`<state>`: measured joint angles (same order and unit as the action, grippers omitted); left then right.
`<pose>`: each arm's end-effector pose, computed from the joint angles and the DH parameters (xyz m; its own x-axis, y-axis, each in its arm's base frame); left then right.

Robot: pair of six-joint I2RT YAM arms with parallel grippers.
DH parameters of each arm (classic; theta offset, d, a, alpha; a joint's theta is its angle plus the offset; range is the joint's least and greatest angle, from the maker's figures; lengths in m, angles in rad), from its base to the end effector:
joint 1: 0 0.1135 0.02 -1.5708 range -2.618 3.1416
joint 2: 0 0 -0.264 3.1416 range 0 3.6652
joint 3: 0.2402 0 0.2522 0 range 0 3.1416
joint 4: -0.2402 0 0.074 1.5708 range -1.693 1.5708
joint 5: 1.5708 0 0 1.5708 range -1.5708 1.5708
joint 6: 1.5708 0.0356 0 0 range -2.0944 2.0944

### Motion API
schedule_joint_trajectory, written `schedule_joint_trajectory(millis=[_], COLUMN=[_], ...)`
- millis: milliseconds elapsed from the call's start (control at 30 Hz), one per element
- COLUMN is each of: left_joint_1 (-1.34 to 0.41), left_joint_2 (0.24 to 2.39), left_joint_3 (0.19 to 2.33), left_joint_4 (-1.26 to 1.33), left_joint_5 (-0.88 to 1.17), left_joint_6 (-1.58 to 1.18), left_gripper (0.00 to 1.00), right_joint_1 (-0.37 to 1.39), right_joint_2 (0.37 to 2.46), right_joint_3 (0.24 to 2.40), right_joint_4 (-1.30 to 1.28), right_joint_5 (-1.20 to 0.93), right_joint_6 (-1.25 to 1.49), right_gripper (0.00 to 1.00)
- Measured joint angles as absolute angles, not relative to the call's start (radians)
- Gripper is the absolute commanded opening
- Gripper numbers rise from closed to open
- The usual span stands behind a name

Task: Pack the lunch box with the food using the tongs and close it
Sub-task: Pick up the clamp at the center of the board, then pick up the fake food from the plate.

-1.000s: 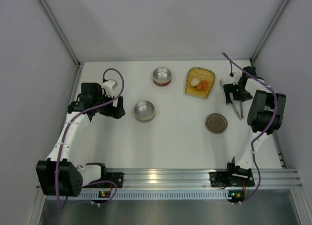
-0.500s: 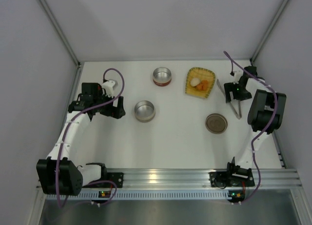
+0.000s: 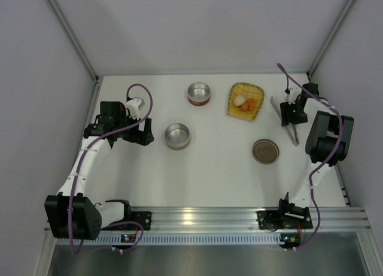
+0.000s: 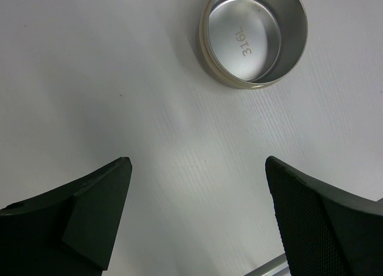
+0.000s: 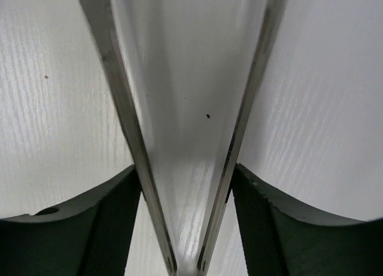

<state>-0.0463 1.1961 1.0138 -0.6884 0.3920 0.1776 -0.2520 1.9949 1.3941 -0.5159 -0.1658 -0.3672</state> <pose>0.2431 -0.0249 0.2920 -0.7009 0.1959 -0.6858 0.4191 0.8912 -0.1738 0.4009 -0.0972 0.1671 -0.8754 -0.1402 -0.4627 -0.1483 0.9888 -0.0191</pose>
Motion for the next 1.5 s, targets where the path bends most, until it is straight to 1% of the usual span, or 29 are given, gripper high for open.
schedule_joint_trajectory(millis=[67, 300, 400, 600, 833, 1133, 1267, 1500], left_joint_1=[-0.046, -0.046, -0.046, -0.046, -0.046, -0.046, -0.046, -0.046], left_joint_2=[1.196, 1.196, 1.195, 1.193, 1.179, 1.160, 1.160, 1.160], left_joint_3=[1.014, 1.014, 1.014, 1.014, 1.014, 1.014, 1.014, 1.014], left_joint_4=[-0.689, -0.689, -0.689, -0.689, -0.689, -0.695, -0.701, -0.704], left_joint_5=[0.392, 0.392, 0.392, 0.397, 0.429, 0.517, 0.537, 0.539], left_joint_6=[0.177, 0.178, 0.177, 0.177, 0.182, 0.217, 0.219, 0.218], left_gripper=[0.98, 0.98, 0.98, 0.98, 0.98, 0.98, 0.98, 0.98], right_joint_1=[-0.254, -0.274, -0.285, -0.290, -0.290, -0.283, -0.234, -0.039], right_joint_2=[1.993, 1.936, 1.895, 1.828, 1.775, 1.707, 1.660, 1.644], right_joint_3=[1.393, 1.393, 1.452, 1.576, 1.609, 1.684, 1.714, 1.738], right_joint_4=[-0.517, -0.622, -0.697, -0.799, -0.915, -1.042, -1.052, -1.042], right_joint_5=[-0.168, -0.187, -0.189, -0.212, -0.278, -0.418, -0.447, -0.416], right_joint_6=[-0.367, -0.375, -0.387, -0.417, -0.447, -0.479, -0.466, -0.392], right_gripper=[0.55, 0.54, 0.54, 0.49, 0.43, 0.43, 0.43, 0.44])
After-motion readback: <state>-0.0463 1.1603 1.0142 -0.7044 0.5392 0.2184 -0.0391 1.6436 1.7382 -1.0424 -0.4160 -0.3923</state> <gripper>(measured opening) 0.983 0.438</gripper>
